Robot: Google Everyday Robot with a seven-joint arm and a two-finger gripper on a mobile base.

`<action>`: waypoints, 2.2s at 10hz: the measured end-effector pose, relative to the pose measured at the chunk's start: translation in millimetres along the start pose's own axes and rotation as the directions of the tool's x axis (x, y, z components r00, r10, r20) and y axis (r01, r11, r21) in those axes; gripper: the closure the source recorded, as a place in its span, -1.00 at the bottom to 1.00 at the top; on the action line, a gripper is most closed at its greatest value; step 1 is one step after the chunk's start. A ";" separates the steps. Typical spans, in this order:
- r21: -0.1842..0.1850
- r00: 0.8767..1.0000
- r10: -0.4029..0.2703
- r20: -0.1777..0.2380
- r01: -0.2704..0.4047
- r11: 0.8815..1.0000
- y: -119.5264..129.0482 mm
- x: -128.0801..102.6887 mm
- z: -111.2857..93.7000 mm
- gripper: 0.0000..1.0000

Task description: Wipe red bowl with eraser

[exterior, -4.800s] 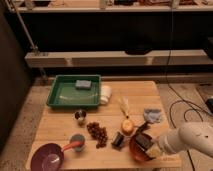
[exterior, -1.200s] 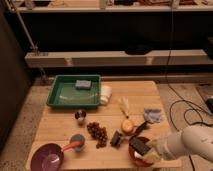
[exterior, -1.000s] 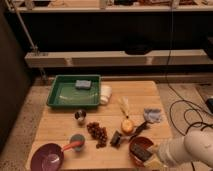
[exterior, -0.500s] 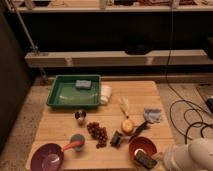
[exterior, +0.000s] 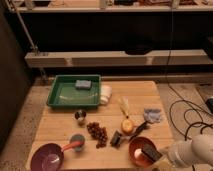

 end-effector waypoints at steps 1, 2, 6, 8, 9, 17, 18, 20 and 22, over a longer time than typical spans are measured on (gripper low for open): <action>0.006 1.000 0.012 0.011 -0.012 1.000 -7.2 -4.9 3.1 1.00; 0.010 1.000 0.016 0.024 -0.017 1.000 -13.0 -12.1 5.6 1.00; 0.023 0.998 0.019 0.068 -0.021 1.000 -21.5 -32.3 -2.9 1.00; 0.019 0.997 0.006 0.080 -0.007 1.000 -17.7 -41.2 -4.5 1.00; 0.017 0.997 -0.004 0.083 0.002 1.000 -15.0 -45.8 -3.6 1.00; -0.041 0.989 -0.115 0.089 0.119 0.992 23.9 -96.3 16.6 1.00; -0.051 0.985 -0.144 0.095 0.149 0.987 35.9 -98.2 14.3 1.00; -0.062 0.980 -0.171 0.103 0.178 0.982 47.8 -98.4 9.8 1.00; -0.072 0.972 -0.208 0.108 0.216 0.974 61.0 -95.4 1.3 1.00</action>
